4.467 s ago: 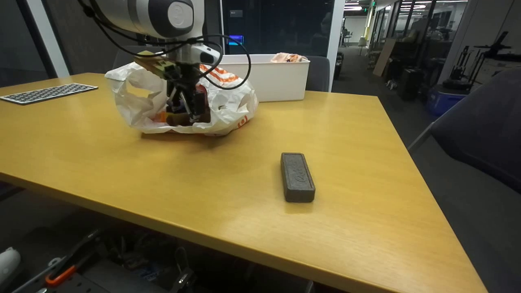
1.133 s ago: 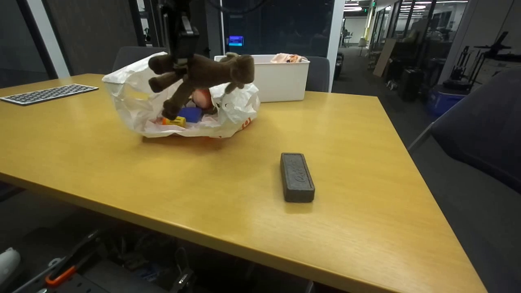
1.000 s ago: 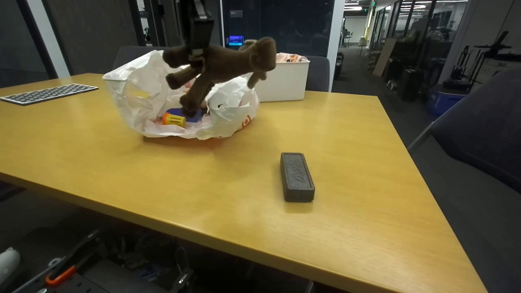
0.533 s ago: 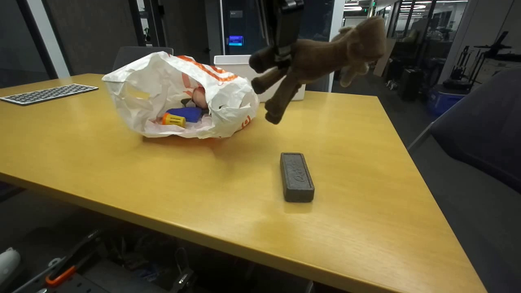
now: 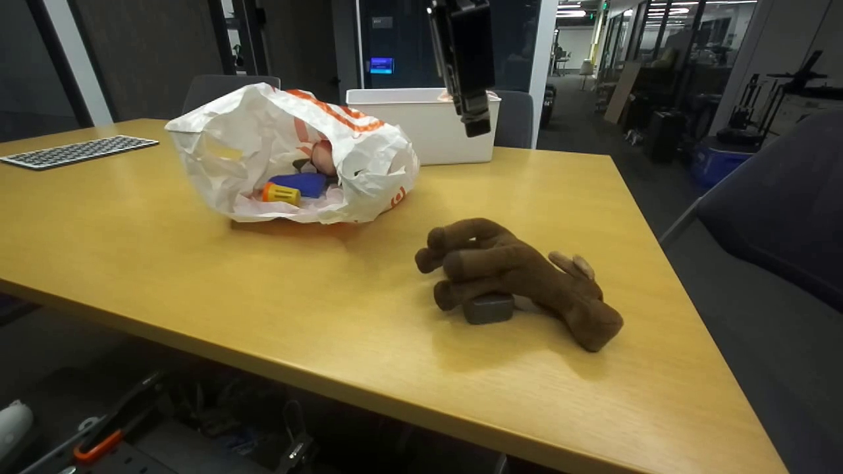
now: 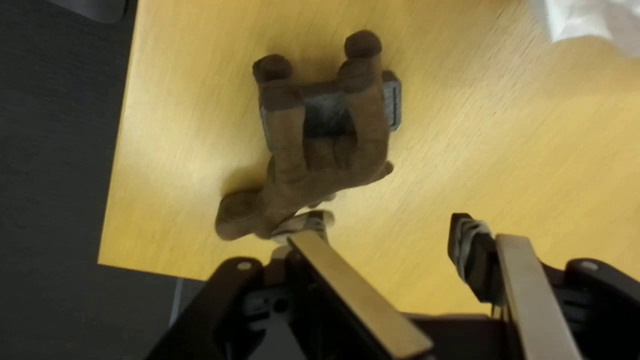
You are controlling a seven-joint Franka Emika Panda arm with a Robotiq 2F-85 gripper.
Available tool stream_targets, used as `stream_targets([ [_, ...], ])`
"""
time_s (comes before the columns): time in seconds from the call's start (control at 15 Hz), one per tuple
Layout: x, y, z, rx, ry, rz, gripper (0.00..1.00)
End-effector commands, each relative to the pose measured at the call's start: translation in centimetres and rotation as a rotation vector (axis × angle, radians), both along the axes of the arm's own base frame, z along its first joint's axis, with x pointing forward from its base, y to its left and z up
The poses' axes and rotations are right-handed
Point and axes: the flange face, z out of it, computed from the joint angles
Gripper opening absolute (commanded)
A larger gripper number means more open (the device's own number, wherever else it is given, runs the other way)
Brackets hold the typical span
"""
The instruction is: Remove the items from the plastic bag and place them on the table.
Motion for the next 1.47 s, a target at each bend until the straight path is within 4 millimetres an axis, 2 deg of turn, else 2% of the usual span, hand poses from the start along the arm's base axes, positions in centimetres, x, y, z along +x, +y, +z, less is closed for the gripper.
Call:
stream_targets([
  [0.0,-1.6,5.2,1.8,0.095,-0.037,0.181,0.98],
  [0.13,-1.5,9.1,1.6,0.136,-0.021,0.287,1.0],
  [0.33,-0.6,15.1,0.1,0.195,0.016,0.442,1.0],
  [0.47,0.1,19.3,-1.7,0.211,0.055,0.55,1.0],
  [0.6,1.1,22.6,-3.3,0.211,0.113,0.659,1.0],
  [0.8,2.8,26.4,-5.8,0.205,0.2,0.813,1.0],
  [1.0,5.6,29.3,-7.4,0.133,0.231,0.9,1.0],
  [1.2,8.3,29.8,-8.5,0.093,0.272,0.972,1.0],
  [1.27,5.9,29.5,-8.3,0.106,0.257,0.917,1.0],
  [1.4,7.3,29.8,-9.1,0.105,0.276,0.944,1.0],
])
